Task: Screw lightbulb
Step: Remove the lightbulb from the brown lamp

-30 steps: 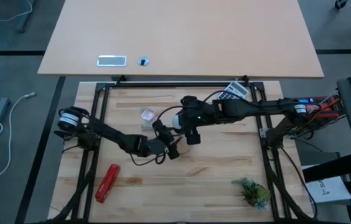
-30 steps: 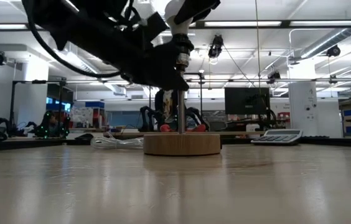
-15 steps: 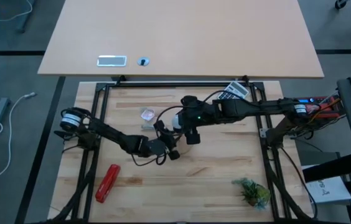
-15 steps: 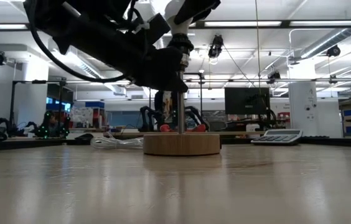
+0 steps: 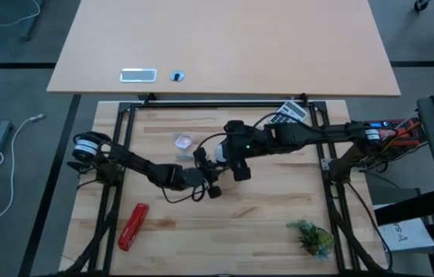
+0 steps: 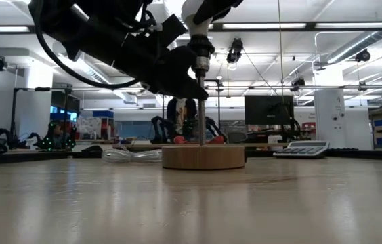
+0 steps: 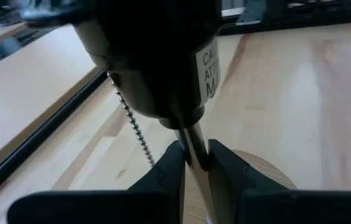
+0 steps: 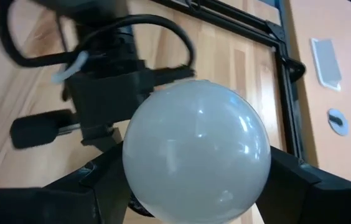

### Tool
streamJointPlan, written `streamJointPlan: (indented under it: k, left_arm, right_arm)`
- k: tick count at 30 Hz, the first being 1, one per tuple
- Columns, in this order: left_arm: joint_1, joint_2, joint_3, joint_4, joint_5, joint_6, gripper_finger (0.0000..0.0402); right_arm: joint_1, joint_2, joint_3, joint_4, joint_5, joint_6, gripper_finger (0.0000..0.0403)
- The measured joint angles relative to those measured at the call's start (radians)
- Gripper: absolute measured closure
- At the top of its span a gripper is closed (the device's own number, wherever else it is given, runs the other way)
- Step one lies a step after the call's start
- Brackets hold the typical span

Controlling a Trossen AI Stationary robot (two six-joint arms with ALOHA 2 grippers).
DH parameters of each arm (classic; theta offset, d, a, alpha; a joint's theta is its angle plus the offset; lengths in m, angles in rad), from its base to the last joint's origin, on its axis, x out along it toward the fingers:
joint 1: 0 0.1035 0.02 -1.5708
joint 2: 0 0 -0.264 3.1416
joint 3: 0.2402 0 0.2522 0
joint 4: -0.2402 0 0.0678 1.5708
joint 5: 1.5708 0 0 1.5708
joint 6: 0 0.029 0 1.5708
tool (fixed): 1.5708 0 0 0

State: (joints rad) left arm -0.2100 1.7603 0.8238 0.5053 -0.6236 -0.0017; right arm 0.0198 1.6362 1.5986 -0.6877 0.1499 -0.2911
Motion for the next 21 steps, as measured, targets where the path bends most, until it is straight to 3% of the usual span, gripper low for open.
streamJointPlan:
  k: [12, 21]
  left_arm:
    - [-0.001, -0.041, -0.002, -0.036, 0.224, 0.014, 0.0367]
    - [-0.015, -0.085, -0.035, -0.061, 0.274, -0.014, 0.0367]
  right_arm:
    - [0.004, -0.008, 0.002, -0.032, -0.123, -0.120, 0.0141]
    - [0.004, -0.022, 0.000, -0.063, -0.151, -0.179, 0.0131]
